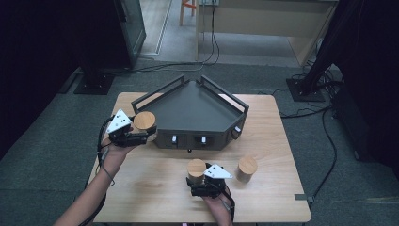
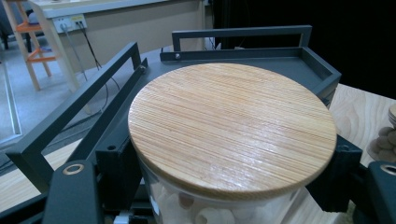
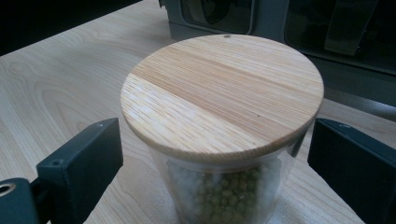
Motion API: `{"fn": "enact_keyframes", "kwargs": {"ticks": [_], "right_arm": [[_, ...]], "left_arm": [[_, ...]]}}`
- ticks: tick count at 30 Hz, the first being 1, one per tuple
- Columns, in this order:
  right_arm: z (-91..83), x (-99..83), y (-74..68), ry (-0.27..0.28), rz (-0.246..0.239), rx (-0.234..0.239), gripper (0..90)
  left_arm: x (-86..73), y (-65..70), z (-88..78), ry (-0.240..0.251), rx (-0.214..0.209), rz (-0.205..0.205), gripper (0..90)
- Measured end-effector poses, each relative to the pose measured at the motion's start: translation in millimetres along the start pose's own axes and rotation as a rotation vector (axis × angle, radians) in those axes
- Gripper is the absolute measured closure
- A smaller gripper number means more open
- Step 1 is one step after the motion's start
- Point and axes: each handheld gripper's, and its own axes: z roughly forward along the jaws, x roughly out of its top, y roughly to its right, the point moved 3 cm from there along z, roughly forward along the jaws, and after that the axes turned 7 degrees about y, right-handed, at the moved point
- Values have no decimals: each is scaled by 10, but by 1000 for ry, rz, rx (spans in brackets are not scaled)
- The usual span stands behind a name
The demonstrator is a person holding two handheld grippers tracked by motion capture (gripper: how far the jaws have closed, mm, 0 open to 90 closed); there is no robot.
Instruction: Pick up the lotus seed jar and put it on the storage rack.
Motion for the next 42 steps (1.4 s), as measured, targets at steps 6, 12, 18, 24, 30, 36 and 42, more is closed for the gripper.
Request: {"fn": "enact_keyframes", "kwargs": {"ticks": [6,12,18,24,30,36,42], "right_arm": [[-2,-1,2,1,1,2,30],[-4,-2,2,2,1,1,30],[-10,-7,8,5,3,3,30],[-10,-8,6,6,2,4,30],[-13,-8,9,6,4,4,30],[-11,-8,8,5,3,5,30],[-9,-7,10,4,3,6,30]], "left_arm": [[25,-23,44,3,10,-8,248],[36,-35,75,1,12,-10,248],[58,-55,121,7,20,-17,248],[69,-54,172,11,27,-9,248],[82,-74,215,8,31,-14,248],[89,-93,280,10,43,-12,248],[101,-92,355,5,47,-6,248]]}}
